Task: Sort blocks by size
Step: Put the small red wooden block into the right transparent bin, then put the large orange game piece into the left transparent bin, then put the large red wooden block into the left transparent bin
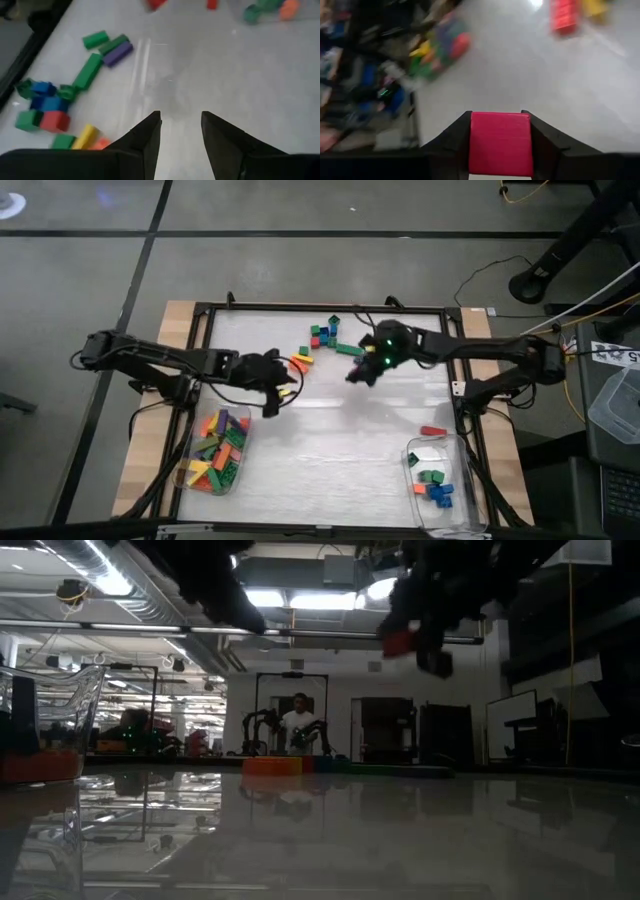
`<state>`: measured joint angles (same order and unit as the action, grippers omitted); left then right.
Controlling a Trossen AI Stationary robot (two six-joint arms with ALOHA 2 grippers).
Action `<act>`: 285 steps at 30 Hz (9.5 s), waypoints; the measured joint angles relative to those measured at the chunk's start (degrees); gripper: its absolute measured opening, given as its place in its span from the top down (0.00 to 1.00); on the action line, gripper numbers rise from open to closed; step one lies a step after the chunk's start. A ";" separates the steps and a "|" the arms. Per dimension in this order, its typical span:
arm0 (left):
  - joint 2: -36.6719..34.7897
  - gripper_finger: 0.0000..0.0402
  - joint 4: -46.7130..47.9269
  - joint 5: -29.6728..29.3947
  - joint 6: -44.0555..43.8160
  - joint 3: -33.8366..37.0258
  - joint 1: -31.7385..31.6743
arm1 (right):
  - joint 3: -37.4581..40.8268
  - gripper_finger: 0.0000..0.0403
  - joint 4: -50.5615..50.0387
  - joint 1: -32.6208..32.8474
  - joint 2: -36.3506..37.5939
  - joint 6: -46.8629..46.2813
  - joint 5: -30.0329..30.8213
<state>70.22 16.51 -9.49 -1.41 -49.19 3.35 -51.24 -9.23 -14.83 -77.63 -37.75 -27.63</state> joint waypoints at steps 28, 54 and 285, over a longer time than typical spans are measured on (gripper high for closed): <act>10.93 0.61 -1.11 0.06 1.03 0.02 -12.52 | -0.04 0.63 -34.08 56.00 14.80 -36.77 13.62; 17.64 0.61 -2.67 0.14 -3.75 0.02 -15.60 | -0.07 0.43 -36.88 60.19 14.76 -44.17 15.68; -17.18 0.51 34.86 11.84 -49.03 6.84 20.98 | 25.40 0.99 -28.99 21.99 14.82 3.72 8.96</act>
<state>53.04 51.37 2.35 -50.44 -42.35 24.34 -25.85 -38.22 7.16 -62.81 -34.03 -18.67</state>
